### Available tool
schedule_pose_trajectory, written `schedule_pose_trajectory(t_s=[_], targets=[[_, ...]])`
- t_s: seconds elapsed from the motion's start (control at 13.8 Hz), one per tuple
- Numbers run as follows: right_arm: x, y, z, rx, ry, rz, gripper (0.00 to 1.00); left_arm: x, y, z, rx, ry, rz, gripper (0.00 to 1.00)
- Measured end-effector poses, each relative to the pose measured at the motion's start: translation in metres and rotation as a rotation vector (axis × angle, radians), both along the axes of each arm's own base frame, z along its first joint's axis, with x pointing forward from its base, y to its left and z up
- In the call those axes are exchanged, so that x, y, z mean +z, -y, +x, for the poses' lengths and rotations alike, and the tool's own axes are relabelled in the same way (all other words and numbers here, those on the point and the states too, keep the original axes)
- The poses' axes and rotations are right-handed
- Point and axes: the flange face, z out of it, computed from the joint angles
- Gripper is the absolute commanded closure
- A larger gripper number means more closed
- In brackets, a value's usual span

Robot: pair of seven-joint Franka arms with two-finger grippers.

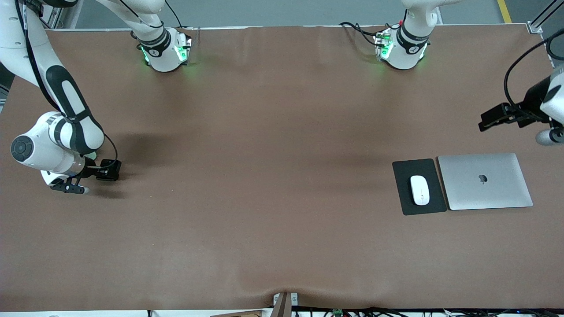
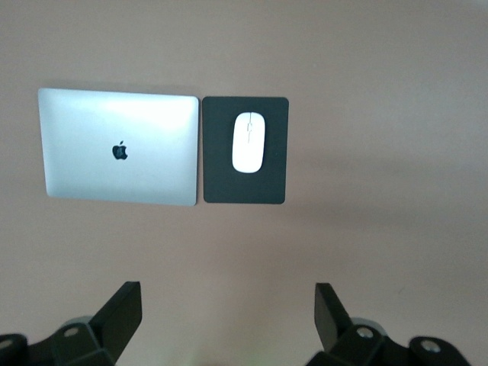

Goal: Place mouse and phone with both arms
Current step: 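Set the phone beside the green plush with the right gripper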

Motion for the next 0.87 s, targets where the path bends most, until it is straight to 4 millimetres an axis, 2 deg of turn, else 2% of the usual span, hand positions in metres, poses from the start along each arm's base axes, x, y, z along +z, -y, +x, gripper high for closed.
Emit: schedule_pose_trajectory(t_s=[0.22,0.36,0.58,0.87], targets=[[0.017,-0.015,0.020,0.032,0.002,0.008,0.00,0.008,0.009,-0.022,-0.012,0.004,0.006,0.00],[0.046,-0.034,0.043,0.063,-0.013,0.016,0.00,0.011,0.010,-0.029,-0.014,0.004,0.006,0.00],[0.113,-0.071,0.073,0.095,-0.005,0.016,0.00,0.011,0.010,-0.030,-0.015,-0.003,0.007,0.00],[0.204,-0.104,0.089,0.117,0.000,0.016,0.00,0.009,0.008,-0.033,-0.011,-0.024,0.008,0.00]])
